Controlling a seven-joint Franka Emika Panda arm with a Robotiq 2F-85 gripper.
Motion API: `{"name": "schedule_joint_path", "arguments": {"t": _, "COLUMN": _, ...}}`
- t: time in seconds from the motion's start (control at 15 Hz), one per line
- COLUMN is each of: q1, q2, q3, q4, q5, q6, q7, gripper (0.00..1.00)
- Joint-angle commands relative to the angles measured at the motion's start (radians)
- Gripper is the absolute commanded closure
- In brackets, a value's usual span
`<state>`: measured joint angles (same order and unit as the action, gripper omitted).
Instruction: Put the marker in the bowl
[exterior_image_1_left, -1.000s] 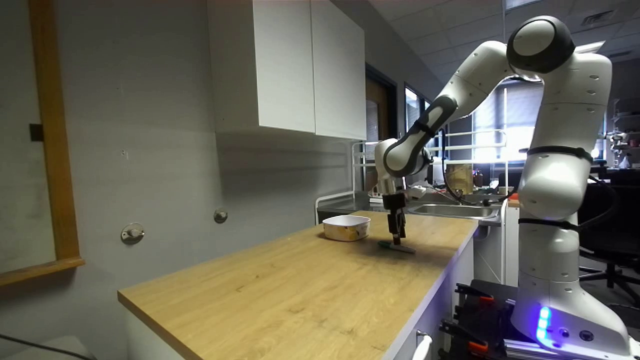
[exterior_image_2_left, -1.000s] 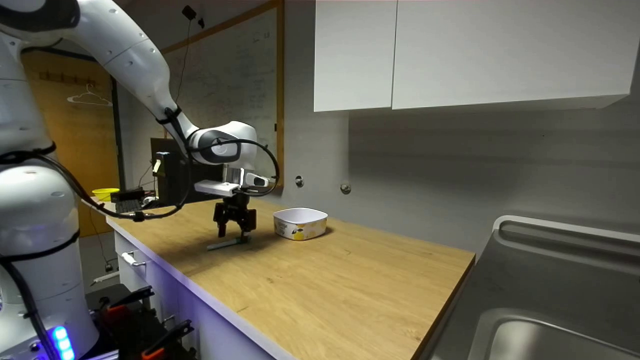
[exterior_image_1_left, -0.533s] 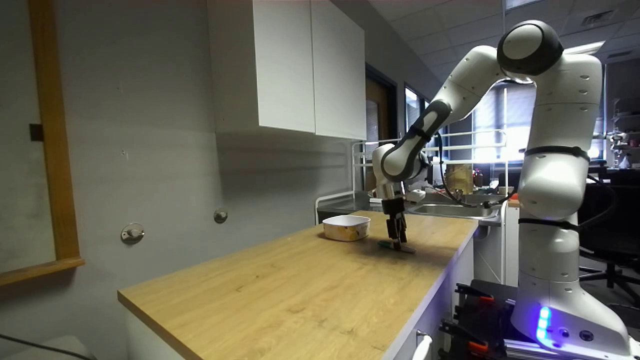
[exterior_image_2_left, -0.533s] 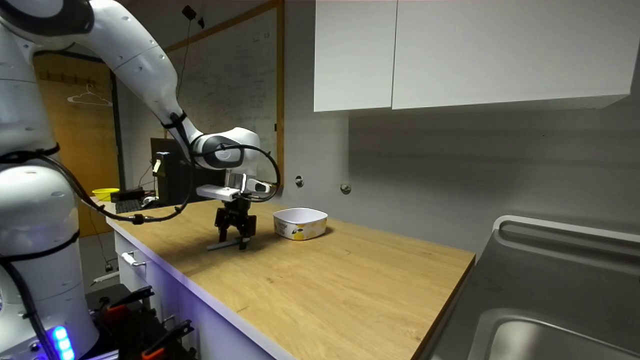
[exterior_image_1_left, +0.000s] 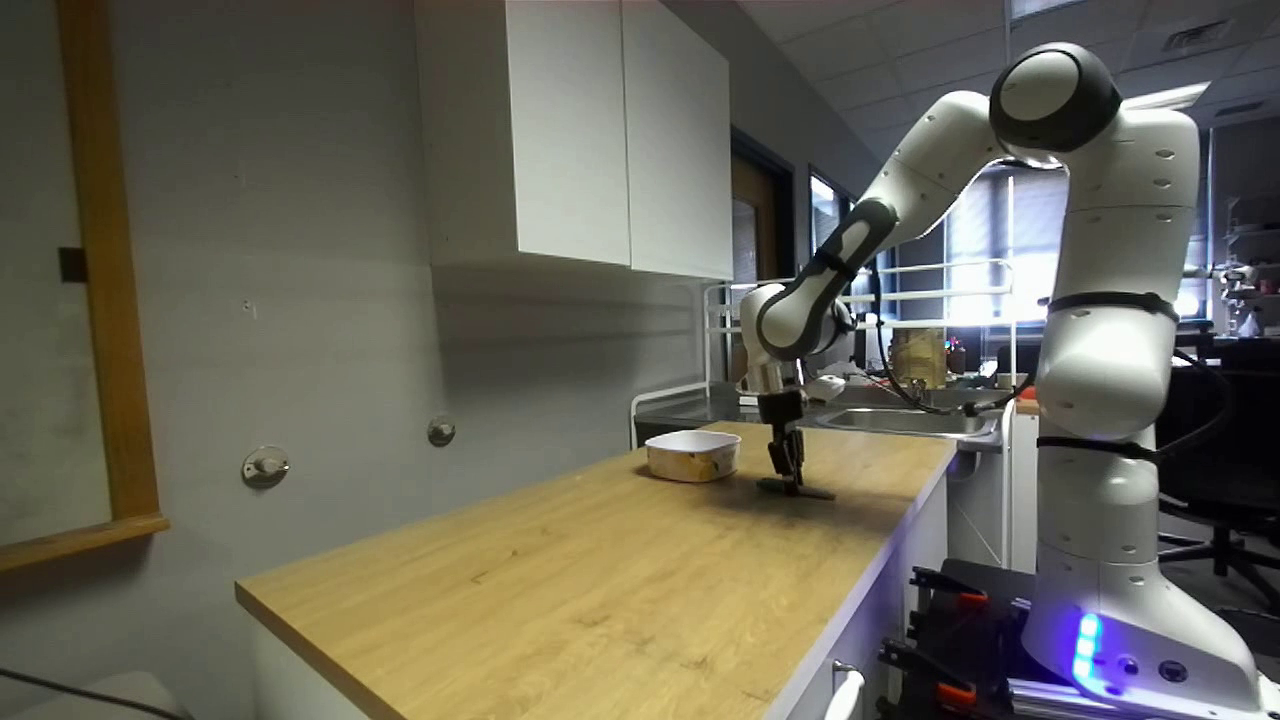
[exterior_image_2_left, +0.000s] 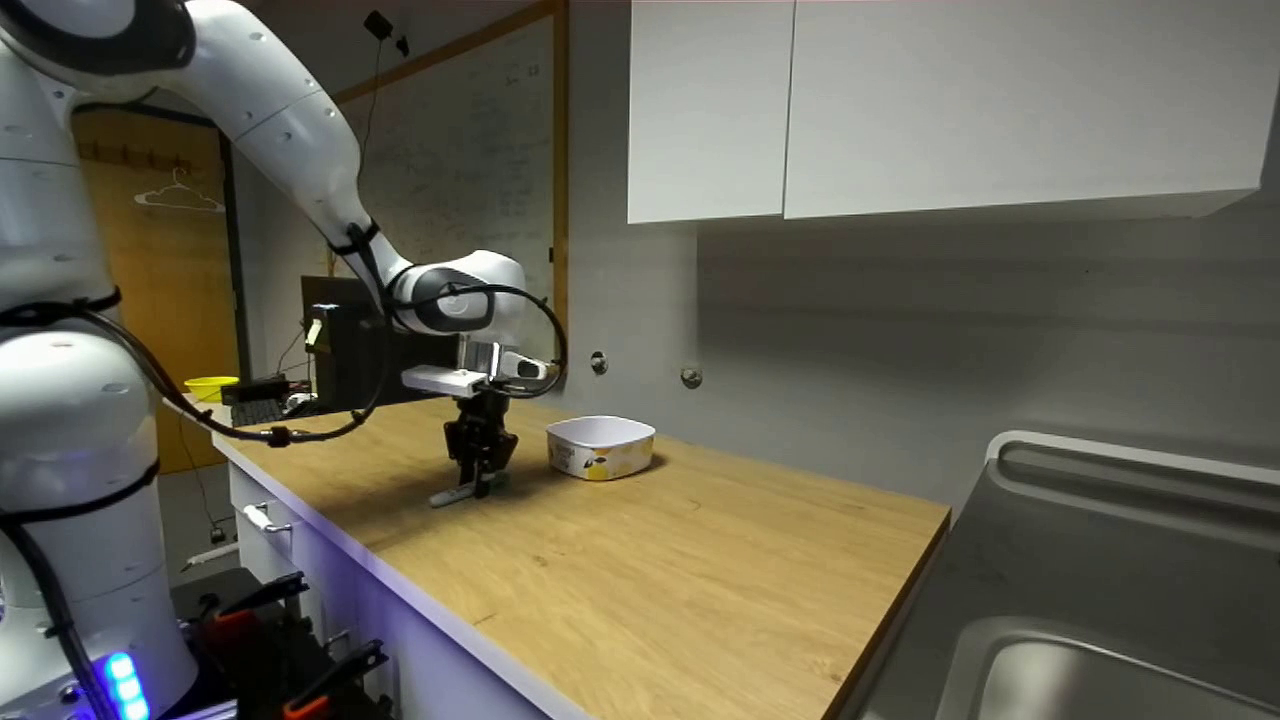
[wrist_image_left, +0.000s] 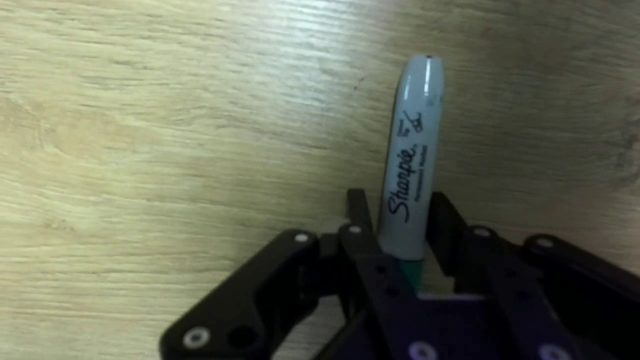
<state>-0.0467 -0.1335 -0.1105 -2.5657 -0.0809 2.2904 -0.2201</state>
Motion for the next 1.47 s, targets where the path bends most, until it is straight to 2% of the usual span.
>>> {"name": "schedule_joint_path", "arguments": {"t": 0.0, "q1": -0.009, "q2": 0.019, "q3": 0.010, "q4": 0.023, "q5": 0.005, "q6": -0.010, "q7": 0.022, "gripper": 0.93}}
{"name": "schedule_joint_path", "arguments": {"t": 0.4, "q1": -0.006, "q2": -0.030, "q3": 0.014, "q4": 0.015, "q5": 0.017, "q6": -0.021, "q7": 0.039, "gripper": 0.90}}
{"name": "schedule_joint_path", "arguments": {"t": 0.8, "q1": 0.003, "q2": -0.184, "q3": 0.018, "q4": 0.017, "q5": 0.068, "q6": -0.074, "q7": 0.037, "gripper": 0.90}}
{"name": "schedule_joint_path", "arguments": {"t": 1.07, "q1": 0.034, "q2": -0.242, "q3": 0.017, "q4": 0.082, "q5": 0.145, "q6": -0.086, "q7": 0.019, "gripper": 0.90}}
{"name": "schedule_joint_path", "arguments": {"t": 1.4, "q1": 0.102, "q2": -0.192, "q3": 0.029, "q4": 0.235, "q5": 0.261, "q6": -0.085, "q7": 0.014, "gripper": 0.90}}
